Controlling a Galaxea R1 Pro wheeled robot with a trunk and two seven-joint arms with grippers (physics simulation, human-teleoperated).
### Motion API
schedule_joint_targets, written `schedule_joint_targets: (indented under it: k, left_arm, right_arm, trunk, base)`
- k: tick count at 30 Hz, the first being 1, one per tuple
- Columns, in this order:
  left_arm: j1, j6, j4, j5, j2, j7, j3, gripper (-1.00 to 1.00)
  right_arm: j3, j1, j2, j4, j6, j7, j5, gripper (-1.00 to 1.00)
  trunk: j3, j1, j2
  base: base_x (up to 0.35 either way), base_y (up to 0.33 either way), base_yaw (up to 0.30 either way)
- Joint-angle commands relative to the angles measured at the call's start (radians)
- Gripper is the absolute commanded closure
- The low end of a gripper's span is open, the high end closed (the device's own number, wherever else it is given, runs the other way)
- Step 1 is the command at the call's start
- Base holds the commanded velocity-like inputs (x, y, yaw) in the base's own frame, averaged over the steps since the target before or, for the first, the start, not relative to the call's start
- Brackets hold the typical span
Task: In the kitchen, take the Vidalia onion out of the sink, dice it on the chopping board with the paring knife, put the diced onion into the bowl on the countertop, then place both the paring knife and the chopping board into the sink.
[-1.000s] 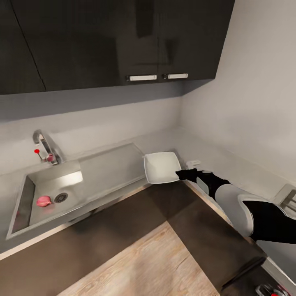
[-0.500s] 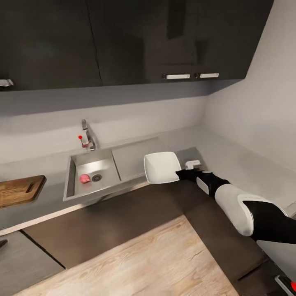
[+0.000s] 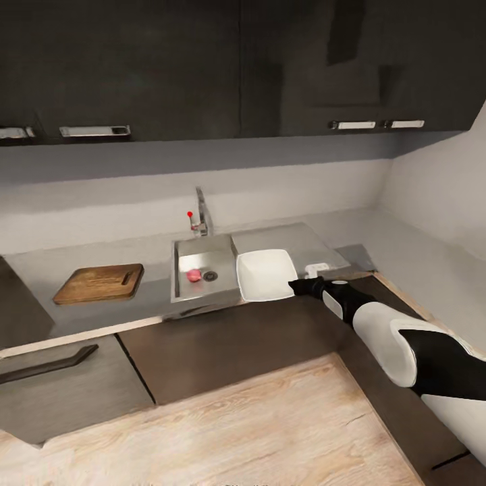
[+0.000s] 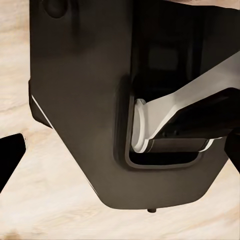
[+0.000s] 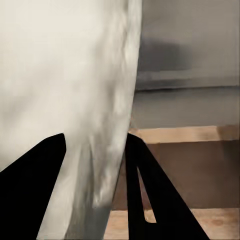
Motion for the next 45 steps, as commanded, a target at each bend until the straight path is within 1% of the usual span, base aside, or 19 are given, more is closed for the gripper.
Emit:
schedule_joint_targets:
  k: [1,9,16,33,45]
  left_arm:
    - [0.000,0.001,-0.001,0.008,0.000,-0.009,0.003,-1.00]
    - [0.000,0.001,-0.001,0.008,0.000,-0.009,0.003,-1.00]
    - [0.000,0.001,-0.001,0.008,0.000,-0.009,0.003,-1.00]
    - [0.000,0.001,-0.002,0.008,0.004,-0.009,0.003,-1.00]
    - [0.000,0.001,-0.006,0.008,0.009,-0.009,0.004,-1.00]
  right_arm:
    - [-0.010,-0.001,0.000,-0.002,0.006,0.004,0.009,1.00]
    - [-0.010,-0.001,0.000,-0.002,0.006,0.004,0.009,1.00]
    - [-0.010,-0.001,0.000,-0.002,0.006,0.004,0.009,1.00]
    - [-0.010,-0.001,-0.002,-0.002,0.006,0.004,0.009,1.00]
    - [-0.010,-0.001,-0.002,-0.002,0.006,0.003,0.009,1.00]
  trunk:
    - [-0.002,0.000,-0.002]
    - [-0.001,0.000,-0.002]
    - [0.007,0.000,-0.002]
    - [0.032,0.000,-0.002]
    - [0.035,0.000,-0.002]
  base:
    - [-0.091,0.293,0.281]
    - [-0.031,0.299,0.279]
    - [0.000,0.302,0.193]
    - [0.032,0.302,0.016]
    - [0.110,0.302,0.000]
